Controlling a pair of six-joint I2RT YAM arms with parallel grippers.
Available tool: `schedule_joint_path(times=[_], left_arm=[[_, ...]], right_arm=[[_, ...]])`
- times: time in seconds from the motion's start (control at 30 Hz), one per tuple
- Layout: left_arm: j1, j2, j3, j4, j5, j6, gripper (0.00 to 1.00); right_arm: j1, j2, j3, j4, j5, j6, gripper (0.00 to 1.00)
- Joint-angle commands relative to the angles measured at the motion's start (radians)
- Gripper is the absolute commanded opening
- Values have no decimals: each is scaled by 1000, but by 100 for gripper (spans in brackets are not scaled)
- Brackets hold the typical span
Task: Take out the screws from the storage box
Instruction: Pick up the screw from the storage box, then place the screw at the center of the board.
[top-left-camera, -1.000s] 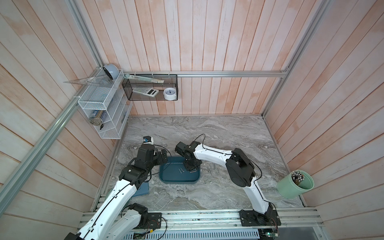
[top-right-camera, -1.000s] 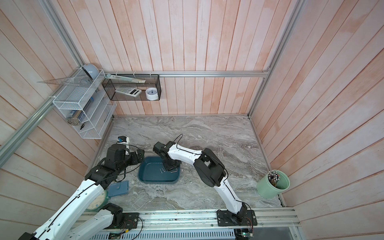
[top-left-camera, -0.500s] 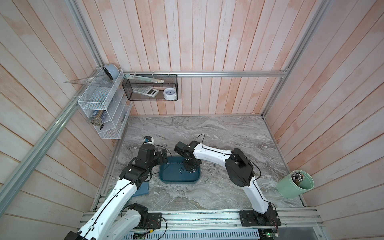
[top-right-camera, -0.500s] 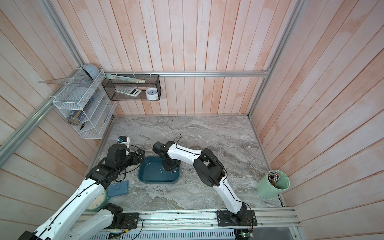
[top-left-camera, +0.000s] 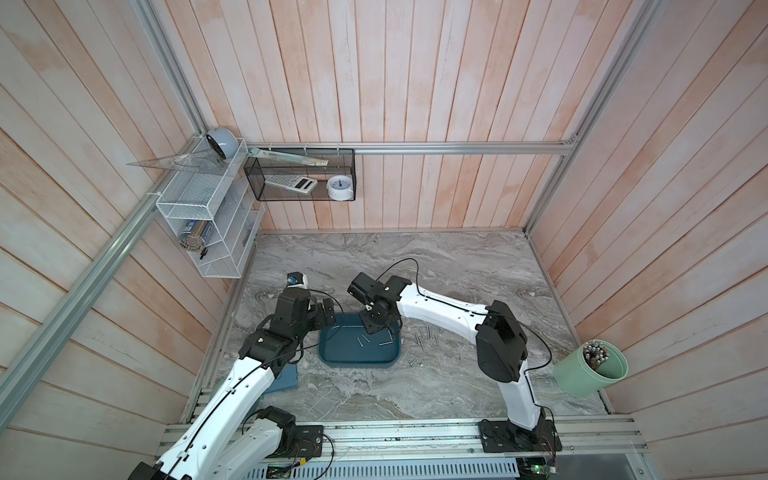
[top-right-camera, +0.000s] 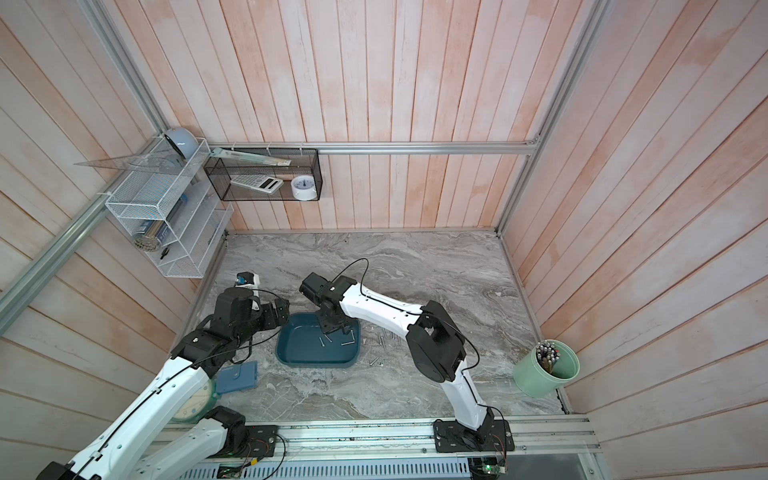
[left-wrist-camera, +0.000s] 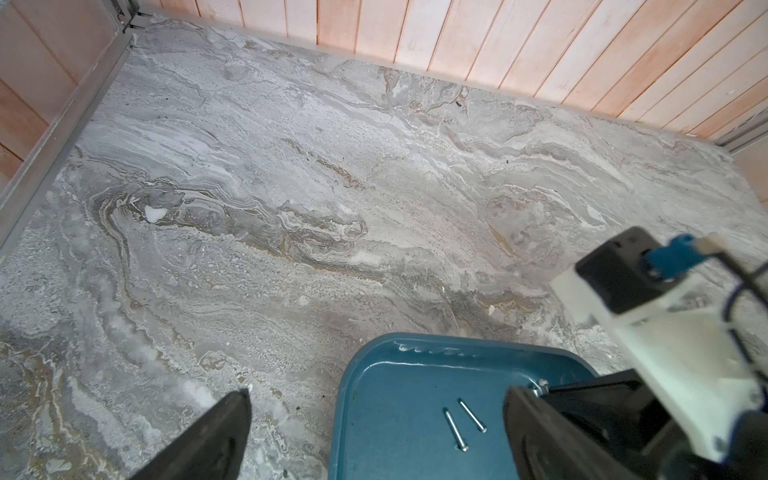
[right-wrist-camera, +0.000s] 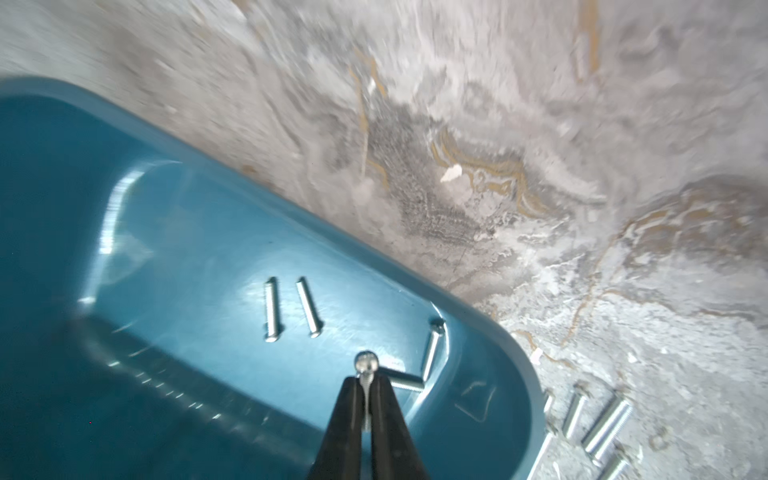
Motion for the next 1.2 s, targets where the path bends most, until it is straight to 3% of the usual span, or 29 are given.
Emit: schedule_joint_path(times=[0.0, 0.4, 0.57, 0.77, 0.97, 1.17], left_arm=[[6, -8, -4, -3, -20, 5, 100], [7, -13, -5, -6, -10, 0, 100], [7, -7, 0, -6, -3, 0, 100], [7, -11, -5, -9, -4, 0, 100], [7, -5, -3, -11, -4, -1, 100], [7, 3, -5, -8, -4, 1, 100]], right_arm=[[-1, -54, -43, 15, 31, 12, 8], [-170, -454, -485, 84, 83, 71, 9], [-187, -555, -666, 201, 61, 111, 10], [-189, -489, -700, 207, 6, 118, 11], [-189, -350, -662, 152, 10, 94, 11], [-191, -305, -669, 153, 15, 93, 12]])
